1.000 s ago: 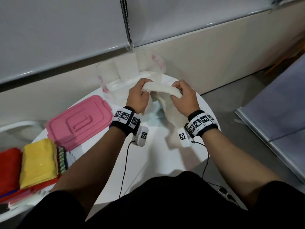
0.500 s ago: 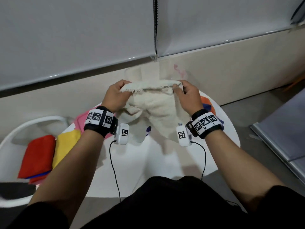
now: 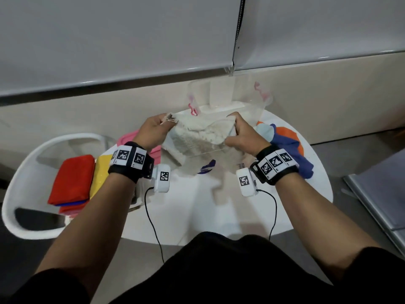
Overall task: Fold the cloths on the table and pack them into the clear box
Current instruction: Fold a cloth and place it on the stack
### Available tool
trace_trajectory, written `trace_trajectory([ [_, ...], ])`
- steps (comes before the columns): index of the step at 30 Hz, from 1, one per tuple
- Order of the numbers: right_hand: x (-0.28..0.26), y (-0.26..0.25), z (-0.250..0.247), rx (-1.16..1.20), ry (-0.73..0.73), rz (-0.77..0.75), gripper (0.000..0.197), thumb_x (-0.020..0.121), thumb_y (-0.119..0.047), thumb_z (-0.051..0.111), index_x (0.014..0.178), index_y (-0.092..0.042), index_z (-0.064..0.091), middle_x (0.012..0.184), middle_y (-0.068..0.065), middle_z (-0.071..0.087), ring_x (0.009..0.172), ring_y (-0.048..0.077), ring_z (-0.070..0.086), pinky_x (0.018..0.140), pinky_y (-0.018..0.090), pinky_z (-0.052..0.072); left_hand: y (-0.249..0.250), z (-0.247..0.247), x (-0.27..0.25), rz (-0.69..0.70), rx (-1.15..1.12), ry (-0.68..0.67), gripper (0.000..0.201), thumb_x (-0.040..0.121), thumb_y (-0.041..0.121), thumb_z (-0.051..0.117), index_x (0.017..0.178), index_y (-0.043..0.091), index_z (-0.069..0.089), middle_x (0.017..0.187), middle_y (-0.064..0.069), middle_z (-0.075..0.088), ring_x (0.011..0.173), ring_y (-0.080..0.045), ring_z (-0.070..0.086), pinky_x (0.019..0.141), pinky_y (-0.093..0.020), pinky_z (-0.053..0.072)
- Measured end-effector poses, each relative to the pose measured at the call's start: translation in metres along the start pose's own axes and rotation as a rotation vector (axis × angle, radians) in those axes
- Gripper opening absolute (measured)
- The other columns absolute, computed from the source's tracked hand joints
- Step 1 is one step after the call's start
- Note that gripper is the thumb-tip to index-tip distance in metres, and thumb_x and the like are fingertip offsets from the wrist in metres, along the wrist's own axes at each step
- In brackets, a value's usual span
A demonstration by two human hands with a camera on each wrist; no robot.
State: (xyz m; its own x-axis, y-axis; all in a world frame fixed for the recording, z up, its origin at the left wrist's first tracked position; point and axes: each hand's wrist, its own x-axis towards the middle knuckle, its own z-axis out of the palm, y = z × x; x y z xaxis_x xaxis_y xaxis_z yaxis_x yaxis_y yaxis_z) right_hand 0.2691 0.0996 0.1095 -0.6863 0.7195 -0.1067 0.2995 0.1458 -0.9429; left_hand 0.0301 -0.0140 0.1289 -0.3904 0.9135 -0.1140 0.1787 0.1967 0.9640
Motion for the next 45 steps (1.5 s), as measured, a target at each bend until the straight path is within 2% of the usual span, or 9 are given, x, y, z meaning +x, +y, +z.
trace_trajectory([
  [7, 0.004, 0.007, 0.02, -0.086, 0.389, 0.033, 0.023, 0.092, -0.035, 0.065, 0.08, -0.019, 0.053, 0.071, -0.009, 0.055, 0.065, 0.005, 0.051, 0.064, 0.025, 0.036, -0.023, 0.005, -0.011, -0.129, 0.048, -0.092, 0.029, 0.097, 0.039, 0.057, 0.097, 0.014, 0.073, 0.098, -0.005, 0.075, 0.101, -0.029, 0.069, 0.101, -0.047, 0.048],
  [12, 0.004, 0.031, 0.015, -0.008, 0.439, 0.2, 0.062, 0.096, -0.058, 0.047, 0.075, -0.001, 0.059, 0.07, 0.005, 0.055, 0.07, 0.02, 0.054, 0.068, 0.032, 0.042, -0.04, 0.017, -0.02, -0.15, 0.226, -0.217, 0.047, 0.084, 0.059, 0.065, 0.107, 0.019, 0.069, 0.101, 0.007, 0.074, 0.093, -0.013, 0.069, 0.093, -0.035, 0.051],
  [16, 0.005, 0.051, 0.009, 0.016, 0.425, 0.109, 0.037, 0.099, -0.046, 0.048, 0.073, -0.021, 0.058, 0.069, -0.002, 0.06, 0.073, 0.019, 0.058, 0.076, 0.035, 0.045, -0.073, 0.022, -0.02, -0.145, 0.61, -0.405, 0.03, 0.082, 0.046, 0.073, 0.101, 0.023, 0.07, 0.095, 0.005, 0.071, 0.09, -0.017, 0.066, 0.076, -0.029, 0.046],
  [19, 0.007, 0.054, 0.007, 0.046, 0.41, 0.089, 0.035, 0.096, -0.045, 0.048, 0.067, -0.026, 0.052, 0.068, -0.006, 0.054, 0.072, 0.015, 0.051, 0.074, 0.038, 0.043, -0.087, 0.027, -0.018, -0.129, 0.794, -0.284, 0.021, 0.088, 0.032, 0.066, 0.097, 0.013, 0.069, 0.086, -0.006, 0.065, 0.083, -0.026, 0.06, 0.067, -0.029, 0.036],
  [24, 0.003, 0.043, 0.0, 0.198, 0.288, 0.097, 0.041, 0.083, -0.05, 0.071, 0.066, -0.018, 0.051, 0.068, 0.004, 0.042, 0.067, 0.02, 0.042, 0.068, 0.034, 0.032, -0.081, 0.019, -0.001, -0.168, 0.57, -0.253, 0.027, 0.084, 0.026, 0.061, 0.105, 0.012, 0.068, 0.097, -0.008, 0.07, 0.08, -0.023, 0.066, 0.071, -0.032, 0.056],
  [28, 0.005, 0.044, -0.022, 0.269, 0.112, 0.136, 0.032, 0.072, -0.034, 0.085, 0.086, -0.01, 0.068, 0.084, 0.006, 0.064, 0.081, 0.02, 0.06, 0.077, 0.032, 0.042, -0.085, 0.0, 0.014, -0.205, 0.377, -0.205, 0.017, 0.089, -0.001, 0.063, 0.094, 0.015, 0.067, 0.084, -0.008, 0.065, 0.074, -0.02, 0.059, 0.06, -0.014, 0.051],
  [38, 0.027, 0.037, -0.032, 0.154, 0.516, 0.063, 0.036, 0.096, -0.034, 0.061, 0.066, -0.015, 0.054, 0.05, -0.015, 0.034, 0.048, 0.006, 0.027, 0.051, 0.025, 0.025, -0.068, -0.021, 0.038, -0.166, 0.217, 0.034, 0.025, 0.095, 0.007, 0.053, 0.088, 0.025, 0.069, 0.067, 0.008, 0.067, 0.062, -0.012, 0.059, 0.065, -0.029, 0.05],
  [42, 0.029, 0.036, -0.027, 0.321, 0.532, 0.031, 0.034, 0.098, -0.038, 0.056, 0.07, -0.02, 0.05, 0.067, 0.012, 0.044, 0.059, 0.018, 0.042, 0.058, 0.027, 0.038, -0.037, -0.016, 0.035, -0.049, 0.159, 0.07, 0.029, 0.095, 0.001, 0.048, 0.085, 0.023, 0.065, 0.062, 0.009, 0.061, 0.055, -0.01, 0.052, 0.053, -0.024, 0.04],
  [45, 0.022, 0.052, -0.024, 0.412, 0.543, 0.064, 0.032, 0.1, -0.032, 0.055, 0.071, -0.02, 0.049, 0.058, -0.001, 0.042, 0.055, 0.012, 0.039, 0.055, 0.024, 0.035, -0.041, -0.01, 0.02, 0.071, 0.315, 0.045, 0.024, 0.094, 0.001, 0.049, 0.091, 0.02, 0.064, 0.069, 0.012, 0.063, 0.064, -0.007, 0.057, 0.06, -0.023, 0.045],
])
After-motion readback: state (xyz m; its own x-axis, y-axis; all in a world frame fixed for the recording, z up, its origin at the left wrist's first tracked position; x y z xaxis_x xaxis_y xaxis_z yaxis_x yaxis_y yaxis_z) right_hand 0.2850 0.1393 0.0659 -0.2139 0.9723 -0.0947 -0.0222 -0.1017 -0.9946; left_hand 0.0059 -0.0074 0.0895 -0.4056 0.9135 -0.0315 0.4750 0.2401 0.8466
